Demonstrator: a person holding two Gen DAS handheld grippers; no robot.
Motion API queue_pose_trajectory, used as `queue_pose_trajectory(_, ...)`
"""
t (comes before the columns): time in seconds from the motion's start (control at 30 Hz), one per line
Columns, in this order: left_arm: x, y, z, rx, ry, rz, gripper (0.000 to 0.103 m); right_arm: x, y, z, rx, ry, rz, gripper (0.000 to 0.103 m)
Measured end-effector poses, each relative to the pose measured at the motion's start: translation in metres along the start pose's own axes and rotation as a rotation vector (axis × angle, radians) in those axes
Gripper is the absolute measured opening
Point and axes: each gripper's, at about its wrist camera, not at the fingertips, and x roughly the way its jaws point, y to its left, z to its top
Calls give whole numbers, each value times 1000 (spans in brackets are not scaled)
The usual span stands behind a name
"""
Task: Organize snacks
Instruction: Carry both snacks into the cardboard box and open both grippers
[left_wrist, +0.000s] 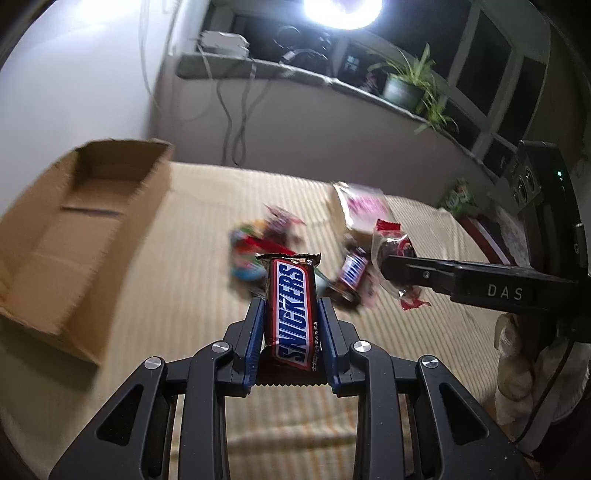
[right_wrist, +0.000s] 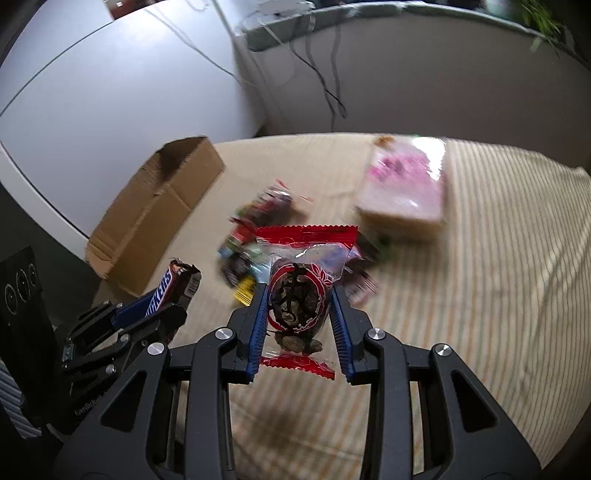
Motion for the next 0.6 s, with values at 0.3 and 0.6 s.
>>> queue_pose_trajectory(0.3, -25, 54, 17, -55, -79, 110, 27, 20, 61, 39, -131, -28, 49, 34)
queue_pose_trajectory(0.6, -38, 100, 27, -115, -123, 212, 27, 56, 118, 73, -231, -20, 126, 34)
